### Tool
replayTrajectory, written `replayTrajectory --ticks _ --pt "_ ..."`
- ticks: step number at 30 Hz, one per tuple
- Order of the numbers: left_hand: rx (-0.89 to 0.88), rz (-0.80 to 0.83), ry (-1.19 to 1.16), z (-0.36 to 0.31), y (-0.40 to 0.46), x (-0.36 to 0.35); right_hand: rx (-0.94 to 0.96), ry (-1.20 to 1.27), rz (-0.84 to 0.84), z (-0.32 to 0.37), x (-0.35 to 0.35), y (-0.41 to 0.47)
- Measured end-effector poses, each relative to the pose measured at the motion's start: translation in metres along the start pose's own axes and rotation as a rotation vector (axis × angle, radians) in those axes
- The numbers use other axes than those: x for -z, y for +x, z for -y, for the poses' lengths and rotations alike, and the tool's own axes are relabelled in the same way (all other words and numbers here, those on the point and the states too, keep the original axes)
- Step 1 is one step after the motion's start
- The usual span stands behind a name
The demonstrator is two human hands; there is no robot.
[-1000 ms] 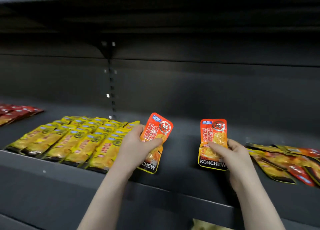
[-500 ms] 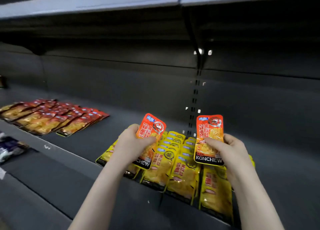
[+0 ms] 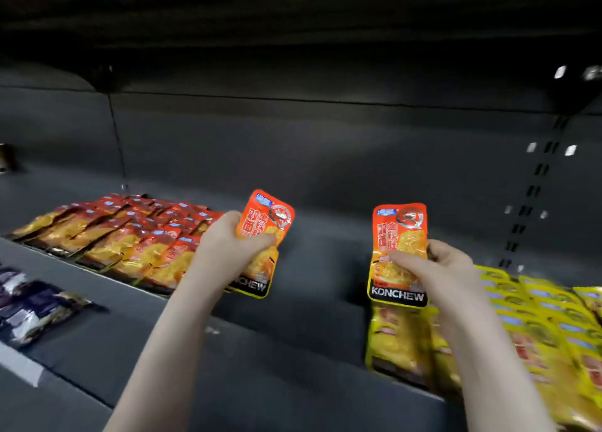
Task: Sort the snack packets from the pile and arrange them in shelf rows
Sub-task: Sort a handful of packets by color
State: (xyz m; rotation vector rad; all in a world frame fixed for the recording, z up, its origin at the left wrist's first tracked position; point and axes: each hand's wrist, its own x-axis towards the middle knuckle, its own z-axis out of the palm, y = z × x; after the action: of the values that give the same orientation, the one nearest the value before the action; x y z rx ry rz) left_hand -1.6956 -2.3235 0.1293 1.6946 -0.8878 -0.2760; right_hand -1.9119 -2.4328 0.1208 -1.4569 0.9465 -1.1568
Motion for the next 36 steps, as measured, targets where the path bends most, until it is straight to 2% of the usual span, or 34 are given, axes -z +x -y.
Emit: replayTrajectory --ticks 3,6,14,19,25,30,36 --pt "-0.011 0.039 -0.005 0.033 0.038 0.067 -0.052 0.07 -0.067 -0.01 -0.068 -0.01" --pt "-0.006 -0.001 -0.038 0.055 0.072 0.117 -0.125 0.056 -0.067 -0.012 -0.127 -0.02" --pt "0.049 0.113 -0.124 0.078 0.104 0.151 -0.229 -0.039 -0.015 -0.016 -0.212 -0.034" --pt "0.002 0.151 -0.163 0.08 0.103 0.151 -0.239 -0.164 -0.002 -0.02 -0.237 -0.033" --pt "-0.088 0.206 -0.228 0.078 0.099 0.145 -0.207 -0.448 -0.05 -0.029 -0.24 -0.027" --pt "-0.105 0.232 -0.211 0.077 0.1 0.142 -0.189 -0.678 -0.052 -0.024 -0.241 -0.023" --pt "-0.114 0.288 -0.111 0.076 0.096 0.132 -0.211 -0.765 -0.059 -0.023 -0.237 -0.019"
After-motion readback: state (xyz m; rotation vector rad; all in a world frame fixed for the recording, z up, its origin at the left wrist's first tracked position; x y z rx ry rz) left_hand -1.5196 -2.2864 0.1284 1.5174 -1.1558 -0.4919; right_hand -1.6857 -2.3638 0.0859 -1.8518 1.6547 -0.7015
